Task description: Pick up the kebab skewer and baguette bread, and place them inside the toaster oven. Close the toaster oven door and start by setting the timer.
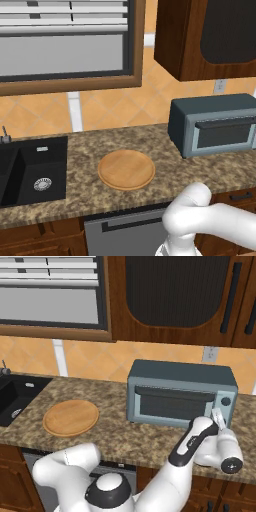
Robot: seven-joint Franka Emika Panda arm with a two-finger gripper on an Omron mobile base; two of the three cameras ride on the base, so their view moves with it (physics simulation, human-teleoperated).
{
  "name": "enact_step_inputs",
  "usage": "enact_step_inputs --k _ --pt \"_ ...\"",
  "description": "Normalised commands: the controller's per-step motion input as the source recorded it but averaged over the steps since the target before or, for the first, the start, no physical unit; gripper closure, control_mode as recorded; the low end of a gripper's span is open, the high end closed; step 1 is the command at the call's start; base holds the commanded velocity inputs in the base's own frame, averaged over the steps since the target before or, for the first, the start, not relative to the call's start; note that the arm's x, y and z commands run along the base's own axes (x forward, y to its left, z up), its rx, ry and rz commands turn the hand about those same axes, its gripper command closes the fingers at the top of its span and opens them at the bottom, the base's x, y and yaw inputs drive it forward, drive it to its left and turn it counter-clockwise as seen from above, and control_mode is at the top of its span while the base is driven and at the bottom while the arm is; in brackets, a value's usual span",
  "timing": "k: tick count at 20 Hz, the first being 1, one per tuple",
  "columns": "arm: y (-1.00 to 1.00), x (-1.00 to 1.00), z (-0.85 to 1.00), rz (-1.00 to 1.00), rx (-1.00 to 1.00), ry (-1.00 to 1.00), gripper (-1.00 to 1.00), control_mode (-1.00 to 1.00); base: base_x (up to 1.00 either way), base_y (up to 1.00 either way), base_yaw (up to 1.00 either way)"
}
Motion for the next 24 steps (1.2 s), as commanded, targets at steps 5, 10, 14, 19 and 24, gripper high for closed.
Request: enact_step_inputs --k 5,10,14,19,24 --pt "0.00 0.18 -0.02 0.00 0.00 -0.05 -1.00 -1.00 0.00 0.00 0.00" --pt "0.00 0.24 -0.04 0.00 0.00 -0.04 -1.00 -1.00 0.00 0.00 0.00" --pt "-0.12 0.11 -0.04 0.00 0.00 -0.04 -1.00 -1.00 0.00 0.00 0.00" --pt "-0.20 0.04 -0.07 0.00 0.00 -0.02 -1.00 -1.00 0.00 0.00 0.00" --pt "-0.14 0.05 -0.13 0.00 0.00 0.00 -1.00 -1.00 0.00 0.00 0.00"
